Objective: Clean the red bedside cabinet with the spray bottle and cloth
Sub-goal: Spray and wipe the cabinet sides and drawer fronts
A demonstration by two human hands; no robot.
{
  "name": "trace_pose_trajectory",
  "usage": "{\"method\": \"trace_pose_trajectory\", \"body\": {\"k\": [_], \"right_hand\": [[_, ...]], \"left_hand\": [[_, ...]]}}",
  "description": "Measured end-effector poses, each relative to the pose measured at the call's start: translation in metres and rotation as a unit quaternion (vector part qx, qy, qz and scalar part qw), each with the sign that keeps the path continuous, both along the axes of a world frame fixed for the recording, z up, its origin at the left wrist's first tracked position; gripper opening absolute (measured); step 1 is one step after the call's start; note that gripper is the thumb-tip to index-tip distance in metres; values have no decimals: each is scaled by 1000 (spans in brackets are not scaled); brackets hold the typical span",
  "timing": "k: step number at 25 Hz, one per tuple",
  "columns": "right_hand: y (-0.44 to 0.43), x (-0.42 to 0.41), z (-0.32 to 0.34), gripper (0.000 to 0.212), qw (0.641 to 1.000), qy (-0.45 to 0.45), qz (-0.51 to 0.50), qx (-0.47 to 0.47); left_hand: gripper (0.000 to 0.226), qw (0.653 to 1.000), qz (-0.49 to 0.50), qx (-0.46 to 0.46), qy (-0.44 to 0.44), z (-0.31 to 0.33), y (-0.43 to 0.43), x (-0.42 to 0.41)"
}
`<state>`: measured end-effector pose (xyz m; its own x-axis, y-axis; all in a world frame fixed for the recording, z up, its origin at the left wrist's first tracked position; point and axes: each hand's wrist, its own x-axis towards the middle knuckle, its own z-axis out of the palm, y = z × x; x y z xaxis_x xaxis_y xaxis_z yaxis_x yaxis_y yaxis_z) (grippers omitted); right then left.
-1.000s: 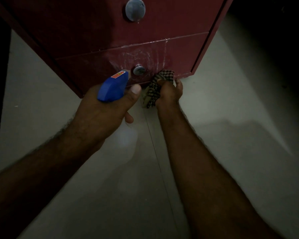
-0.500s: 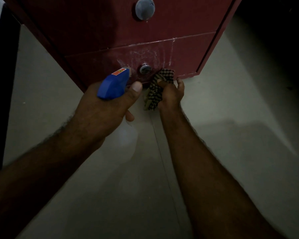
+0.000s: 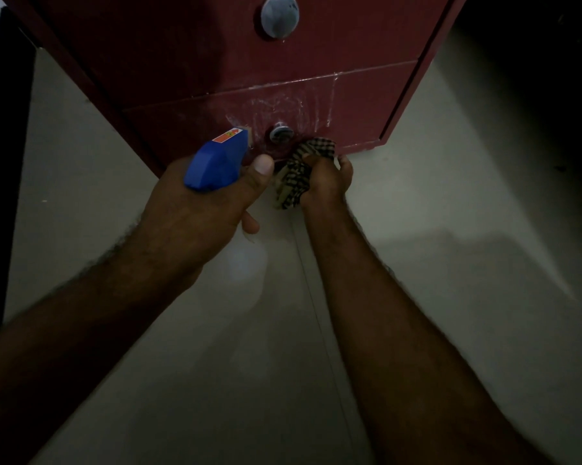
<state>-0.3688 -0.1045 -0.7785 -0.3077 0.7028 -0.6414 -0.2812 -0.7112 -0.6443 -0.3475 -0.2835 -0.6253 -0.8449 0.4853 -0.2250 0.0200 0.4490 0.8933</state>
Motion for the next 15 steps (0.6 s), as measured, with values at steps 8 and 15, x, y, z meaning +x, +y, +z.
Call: {"method": "trace_pose_trajectory", "body": {"k": [8, 15], "right_hand": [[6, 5, 4, 78, 999, 11, -30, 32], [14, 5, 10, 81, 996, 30, -63, 62]], "left_hand": [[22, 1000, -5, -12, 11, 0, 0, 1], [19, 1000, 0, -1, 10, 2, -2, 1]]}}
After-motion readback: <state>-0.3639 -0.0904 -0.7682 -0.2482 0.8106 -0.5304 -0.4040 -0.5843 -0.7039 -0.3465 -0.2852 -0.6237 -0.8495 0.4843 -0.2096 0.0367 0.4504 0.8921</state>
